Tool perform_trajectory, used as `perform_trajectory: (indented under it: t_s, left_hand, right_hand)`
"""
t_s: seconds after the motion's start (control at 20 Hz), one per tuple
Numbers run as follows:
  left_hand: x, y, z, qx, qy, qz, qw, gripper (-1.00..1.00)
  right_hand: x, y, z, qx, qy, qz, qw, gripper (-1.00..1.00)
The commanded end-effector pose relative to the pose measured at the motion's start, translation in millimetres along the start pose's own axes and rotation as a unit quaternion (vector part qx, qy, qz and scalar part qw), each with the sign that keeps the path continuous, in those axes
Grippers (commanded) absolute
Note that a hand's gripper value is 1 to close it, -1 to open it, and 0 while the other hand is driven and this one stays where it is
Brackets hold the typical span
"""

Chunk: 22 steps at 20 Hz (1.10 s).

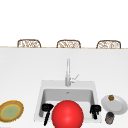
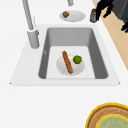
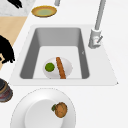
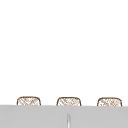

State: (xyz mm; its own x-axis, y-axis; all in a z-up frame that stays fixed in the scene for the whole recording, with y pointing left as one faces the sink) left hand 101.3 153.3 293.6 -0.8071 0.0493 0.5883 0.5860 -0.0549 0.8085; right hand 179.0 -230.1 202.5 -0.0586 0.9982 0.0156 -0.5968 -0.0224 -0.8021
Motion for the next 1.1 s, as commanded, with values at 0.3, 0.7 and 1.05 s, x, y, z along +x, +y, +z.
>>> perform_trajectory:
  t_s: [0.3, 0.7, 1.05]
  left_hand:
    - [-11.9, -2.0, 7.7, 0.001, 0.004, 0.0, 1.0, -1.0]
    - [-72.7, -18.9, 27.0, 0.011, 0.0, 0.009, 0.9999, -1.0]
    - [-64.4, -13.3, 21.3, -0.001, 0.002, 0.001, 1.0, -1.0]
  right_hand:
    - [0.0, 0.0, 0.0, 0.0, 0.0, 0.0, 1.0, 0.0]
    - [0.0, 0.0, 0.0, 0.0, 0.0, 0.0, 1.0, 0.0]
    - [0.0, 0.0, 0.0, 0.0, 0.0, 0.0, 1.0, 0.0]
